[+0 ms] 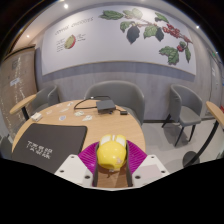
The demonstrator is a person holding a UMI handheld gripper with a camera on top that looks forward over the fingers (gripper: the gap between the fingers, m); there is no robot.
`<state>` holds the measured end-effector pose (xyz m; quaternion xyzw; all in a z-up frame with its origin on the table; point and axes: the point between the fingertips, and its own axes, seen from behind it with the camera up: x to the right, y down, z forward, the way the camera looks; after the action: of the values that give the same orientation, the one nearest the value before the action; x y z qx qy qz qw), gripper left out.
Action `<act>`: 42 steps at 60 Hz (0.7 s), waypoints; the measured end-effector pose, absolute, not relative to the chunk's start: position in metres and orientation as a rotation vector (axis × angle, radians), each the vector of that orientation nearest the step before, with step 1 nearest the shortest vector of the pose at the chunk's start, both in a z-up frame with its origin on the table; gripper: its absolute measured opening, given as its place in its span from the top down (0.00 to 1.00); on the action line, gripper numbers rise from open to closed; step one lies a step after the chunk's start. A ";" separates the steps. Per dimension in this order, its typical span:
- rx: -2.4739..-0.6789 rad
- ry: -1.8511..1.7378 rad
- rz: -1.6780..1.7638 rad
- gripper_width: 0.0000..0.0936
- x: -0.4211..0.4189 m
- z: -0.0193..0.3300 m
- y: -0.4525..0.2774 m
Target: Arrange mouse
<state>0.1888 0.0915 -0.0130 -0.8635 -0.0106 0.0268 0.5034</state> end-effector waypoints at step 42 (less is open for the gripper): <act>-2.113 -0.127 0.095 0.52 -0.024 -0.010 0.033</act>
<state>-0.0245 0.0325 -0.0102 -0.8696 -0.0523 0.0390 0.4894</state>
